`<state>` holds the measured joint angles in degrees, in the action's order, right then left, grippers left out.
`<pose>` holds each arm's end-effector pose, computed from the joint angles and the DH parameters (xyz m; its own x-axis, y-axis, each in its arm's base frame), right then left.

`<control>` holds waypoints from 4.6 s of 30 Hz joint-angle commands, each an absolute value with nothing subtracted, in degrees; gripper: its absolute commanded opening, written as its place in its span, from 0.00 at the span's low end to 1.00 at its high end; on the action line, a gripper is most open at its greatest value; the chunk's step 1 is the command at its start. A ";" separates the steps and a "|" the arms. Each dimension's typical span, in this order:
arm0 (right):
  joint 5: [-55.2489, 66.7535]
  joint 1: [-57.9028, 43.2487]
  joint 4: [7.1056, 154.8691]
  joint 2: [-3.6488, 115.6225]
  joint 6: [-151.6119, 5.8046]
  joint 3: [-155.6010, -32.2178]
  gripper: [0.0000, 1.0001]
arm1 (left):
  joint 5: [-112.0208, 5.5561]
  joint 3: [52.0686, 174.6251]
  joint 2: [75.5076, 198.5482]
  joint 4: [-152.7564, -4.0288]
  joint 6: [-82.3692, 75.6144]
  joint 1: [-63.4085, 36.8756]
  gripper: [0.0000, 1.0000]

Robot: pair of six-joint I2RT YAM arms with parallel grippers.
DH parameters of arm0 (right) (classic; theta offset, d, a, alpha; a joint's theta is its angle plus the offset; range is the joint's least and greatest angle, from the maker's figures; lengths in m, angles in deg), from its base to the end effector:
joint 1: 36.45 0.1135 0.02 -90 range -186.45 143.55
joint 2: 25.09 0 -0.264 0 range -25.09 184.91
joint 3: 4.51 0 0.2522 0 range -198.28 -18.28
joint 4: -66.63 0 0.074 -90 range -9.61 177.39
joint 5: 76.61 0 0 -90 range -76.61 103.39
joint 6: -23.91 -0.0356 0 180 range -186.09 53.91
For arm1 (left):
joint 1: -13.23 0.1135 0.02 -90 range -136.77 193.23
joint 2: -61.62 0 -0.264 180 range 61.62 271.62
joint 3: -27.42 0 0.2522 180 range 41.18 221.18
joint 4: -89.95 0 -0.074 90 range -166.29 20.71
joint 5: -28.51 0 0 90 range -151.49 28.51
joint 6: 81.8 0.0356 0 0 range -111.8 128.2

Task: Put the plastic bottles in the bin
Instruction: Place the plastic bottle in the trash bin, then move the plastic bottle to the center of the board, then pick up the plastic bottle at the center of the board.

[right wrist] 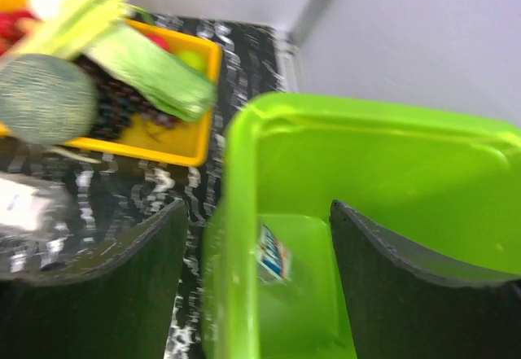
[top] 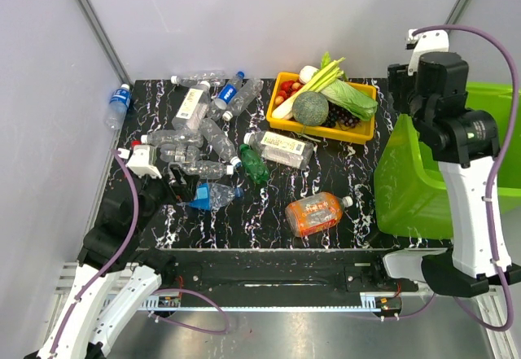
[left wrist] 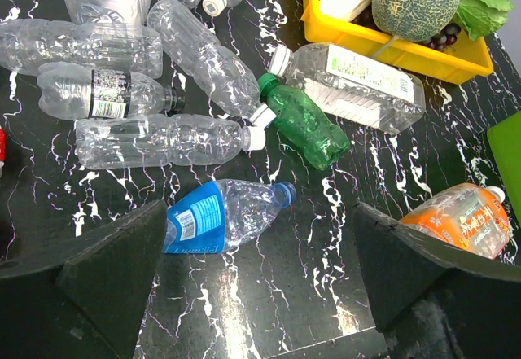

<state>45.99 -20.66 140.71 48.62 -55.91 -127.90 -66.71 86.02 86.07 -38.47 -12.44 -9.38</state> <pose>0.2014 0.0370 0.5162 -0.4342 -0.2775 -0.8570 0.1688 0.9094 -0.3800 0.0869 -0.0327 0.3316 -0.3655 -0.2280 -0.9025 0.1858 0.9321 -0.3108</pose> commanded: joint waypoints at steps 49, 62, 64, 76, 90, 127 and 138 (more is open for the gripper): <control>-4.71 11.09 127.59 50.92 -19.42 -79.27 0.99 | -67.21 86.00 82.37 -39.99 -12.28 -9.18 0.99; 0.29 11.18 125.58 58.83 -22.05 -76.29 0.99 | -67.91 86.00 83.07 -39.90 -12.63 -9.09 0.99; 0.04 11.18 122.51 60.15 -23.02 -75.76 0.97 | -68.08 86.00 82.98 -39.81 -12.72 -9.18 0.99; -8.49 14.44 101.35 67.01 -34.51 -79.54 0.82 | -68.35 85.91 83.42 -39.81 -12.89 -9.18 0.99; 1.52 14.70 107.27 55.52 -34.81 -79.72 0.97 | -67.47 85.91 82.89 -39.99 -12.63 -9.09 0.99; 8.04 11.27 110.02 52.60 -39.19 -65.04 0.98 | -68.79 85.91 82.80 -39.73 -13.07 -9.27 0.99; 7.06 11.27 106.41 56.03 -43.24 -63.45 0.79 | -68.70 85.91 83.24 -39.73 -13.07 -9.27 0.99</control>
<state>7.20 11.62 109.47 55.68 -41.38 -63.88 -67.82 86.00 82.81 -38.49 -12.84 -9.38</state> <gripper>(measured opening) 0.812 0.988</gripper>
